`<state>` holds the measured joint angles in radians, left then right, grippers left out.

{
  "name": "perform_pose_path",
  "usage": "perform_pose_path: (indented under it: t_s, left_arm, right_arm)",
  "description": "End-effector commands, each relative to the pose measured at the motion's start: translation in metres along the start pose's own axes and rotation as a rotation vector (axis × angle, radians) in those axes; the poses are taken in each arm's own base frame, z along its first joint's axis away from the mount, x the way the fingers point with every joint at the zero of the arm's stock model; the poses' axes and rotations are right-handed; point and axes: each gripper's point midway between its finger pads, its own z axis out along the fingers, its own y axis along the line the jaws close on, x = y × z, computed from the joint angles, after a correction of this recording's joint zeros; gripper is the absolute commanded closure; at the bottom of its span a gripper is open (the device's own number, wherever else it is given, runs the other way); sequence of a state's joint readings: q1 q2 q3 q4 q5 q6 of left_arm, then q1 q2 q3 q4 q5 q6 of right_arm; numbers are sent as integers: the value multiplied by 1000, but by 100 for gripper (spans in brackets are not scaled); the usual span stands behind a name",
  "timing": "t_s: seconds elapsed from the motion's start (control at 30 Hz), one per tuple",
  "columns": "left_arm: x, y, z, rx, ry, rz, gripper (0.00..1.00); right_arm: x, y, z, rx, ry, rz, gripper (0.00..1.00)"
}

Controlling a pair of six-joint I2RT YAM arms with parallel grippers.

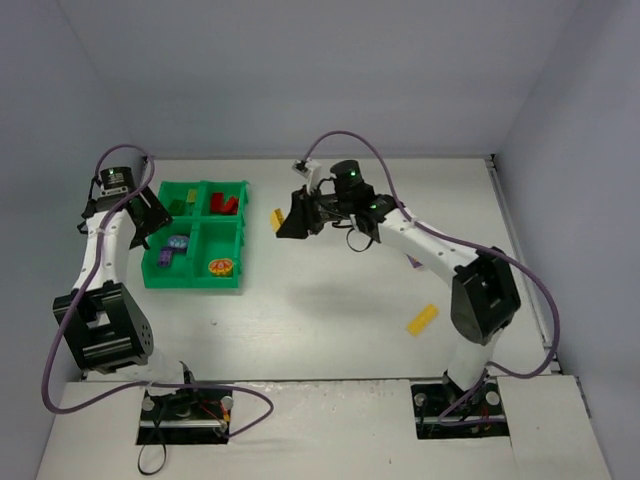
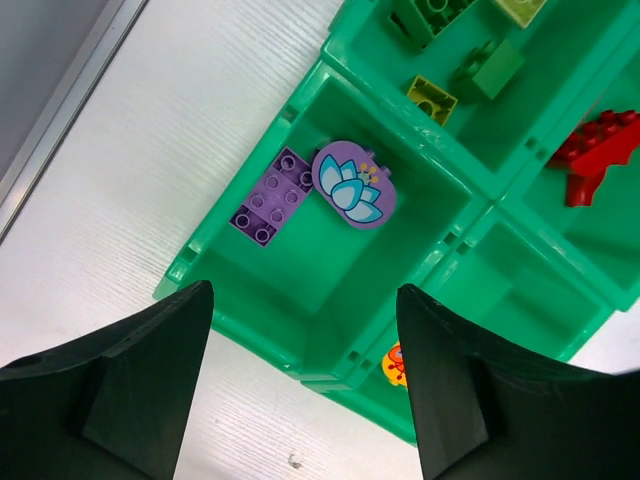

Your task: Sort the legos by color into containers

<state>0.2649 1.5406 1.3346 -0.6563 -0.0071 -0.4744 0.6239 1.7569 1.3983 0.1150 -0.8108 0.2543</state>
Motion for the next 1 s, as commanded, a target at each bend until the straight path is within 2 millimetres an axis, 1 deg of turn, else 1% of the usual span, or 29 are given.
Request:
perform_pose_path:
  t_s: [0.0,0.03,0.07,0.1,0.13,0.17,0.2,0.23,0.27,0.3,0.33,0.37,0.4,0.43,0.47,0.5,0.53,0.57,0.6,0.67,0.7,0.73,0.77,0.8,0.83,0.87,0.9,0.93,0.97]
  left_arm:
    - [-29,-8,-37,50,-106,-19,32]
    - [-29,-15,-46,90,-111,-26,32]
    - [-27,-19,-53,115,-118,-27,32]
    - [-27,-23,-71,152,-149,-28,32]
    - [-23,-30,-82,181,-159,-19,32]
    - [-19,-35,-92,203,-170,-9,31]
    - [-17,-36,-112,224,-213,-1,31]
    - [-7,-44,-123,250,-212,34,30]
    - [-3,-44,-141,270,-241,47,29]
    - [1,-40,-148,259,-248,57,29]
    - [10,-37,-153,256,-235,81,29]
    - [14,-34,-166,268,-251,96,29]
    - [17,-29,-171,259,-259,106,29]
    - [24,-22,-175,243,-250,127,28]
    - [26,-15,-186,235,-281,130,27]
    - [29,-15,-191,245,-286,142,27]
    - [34,-13,-195,251,-282,148,27]
    - [38,-13,-203,272,-291,150,26]
    - [42,-13,-206,286,-287,154,26]
    - [53,-17,-208,326,-260,171,26]
    - [55,-18,-207,333,-254,180,26]
    - [57,-19,-207,338,-253,194,26]
    - [60,-19,-206,344,-245,201,26]
    - [60,-20,-206,353,-246,209,26]
    - [61,-25,-208,370,-247,224,25]
    - [63,-30,-208,395,-238,236,25]
    - [63,-35,-211,421,-239,249,25]
    - [64,-42,-212,451,-239,273,26]
    - [64,-48,-212,477,-225,284,25]
  right_arm:
    - [-26,11,37,-12,-42,-103,100]
    - [-42,18,44,-23,-67,-130,100]
    - [-44,18,53,-25,-65,-136,100]
    - [-36,8,70,-19,-42,-124,100]
    - [-51,19,79,-26,-70,-153,100]
    - [-52,18,88,-25,-71,-154,100]
    - [-42,8,105,-18,-49,-137,100]
    - [-44,7,114,-5,-57,-139,98]
    - [-58,12,120,-9,-85,-153,98]
    - [-48,1,135,-1,-65,-138,97]
    - [-48,2,142,-3,-68,-138,96]
    - [-60,5,147,1,-96,-150,94]
    - [-51,-3,159,8,-81,-136,91]
    - [-50,-2,165,4,-83,-139,88]
    - [-50,-5,170,14,-87,-137,82]
    - [-50,-9,177,21,-91,-132,66]
    - [-52,-10,179,25,-99,-133,59]
    - [-47,-14,185,34,-95,-129,43]
    - [-52,-12,186,32,-106,-132,35]
    - [-54,-14,186,45,-114,-128,20]
    - [-59,-15,183,63,-127,-133,10]
    - [-57,-19,182,78,-124,-143,7]
    - [-66,-11,174,83,-142,-155,6]
    - [-72,-12,168,101,-154,-161,5]
    - [-66,-23,163,155,-151,-154,5]
    - [-83,-14,146,184,-190,-173,5]
    - [-87,-18,135,230,-206,-167,6]
    - [-70,-46,124,355,-196,-131,6]
    - [-85,-41,99,405,-245,-125,7]
